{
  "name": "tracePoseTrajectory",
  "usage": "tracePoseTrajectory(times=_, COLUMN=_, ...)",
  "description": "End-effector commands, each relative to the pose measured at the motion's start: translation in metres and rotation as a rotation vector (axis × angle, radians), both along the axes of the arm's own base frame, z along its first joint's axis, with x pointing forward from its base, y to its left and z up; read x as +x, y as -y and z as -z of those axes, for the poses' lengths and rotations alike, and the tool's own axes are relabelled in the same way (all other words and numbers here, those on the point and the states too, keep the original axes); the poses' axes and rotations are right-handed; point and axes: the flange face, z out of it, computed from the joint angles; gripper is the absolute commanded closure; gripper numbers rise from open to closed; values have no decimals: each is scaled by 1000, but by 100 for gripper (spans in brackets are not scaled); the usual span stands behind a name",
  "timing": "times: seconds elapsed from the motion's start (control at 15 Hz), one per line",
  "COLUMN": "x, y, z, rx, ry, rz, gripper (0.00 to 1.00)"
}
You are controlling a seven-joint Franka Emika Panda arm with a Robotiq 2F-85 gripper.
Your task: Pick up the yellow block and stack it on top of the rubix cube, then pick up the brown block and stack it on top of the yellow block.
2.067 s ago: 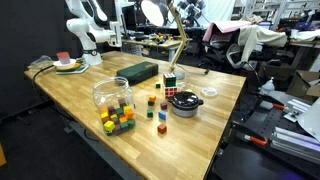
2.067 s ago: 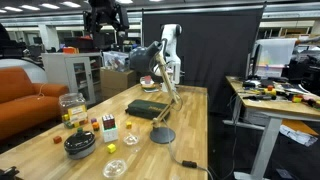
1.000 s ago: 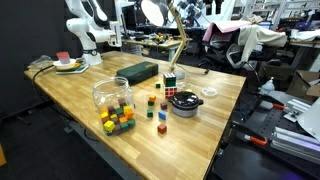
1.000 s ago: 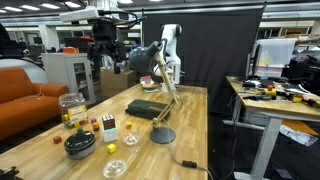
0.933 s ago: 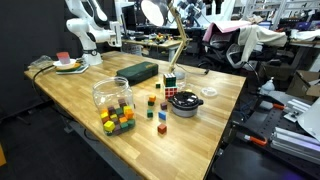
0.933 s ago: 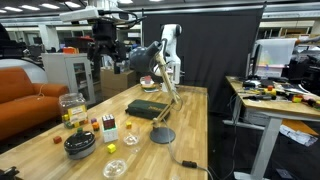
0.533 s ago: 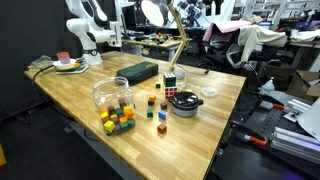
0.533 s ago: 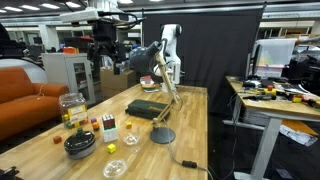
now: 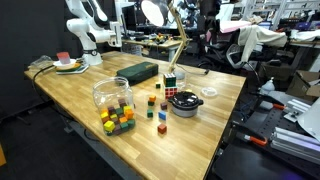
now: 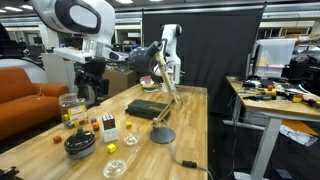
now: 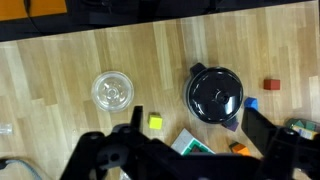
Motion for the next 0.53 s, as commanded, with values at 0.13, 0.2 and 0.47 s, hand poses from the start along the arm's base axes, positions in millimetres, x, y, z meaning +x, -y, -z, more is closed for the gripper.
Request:
tracePoseTrajectory(times=0.13, x=-2, y=-4, z=18, rx=18, ry=-17, rz=16, gripper=0)
tracePoseTrajectory(times=0.2, x=-2, y=-4, z=19, rx=18, ry=-18, rz=17, gripper=0)
tracePoseTrajectory(times=0.47, x=-2, y=-4, z=18, rx=19, ry=-15, rz=17, gripper=0)
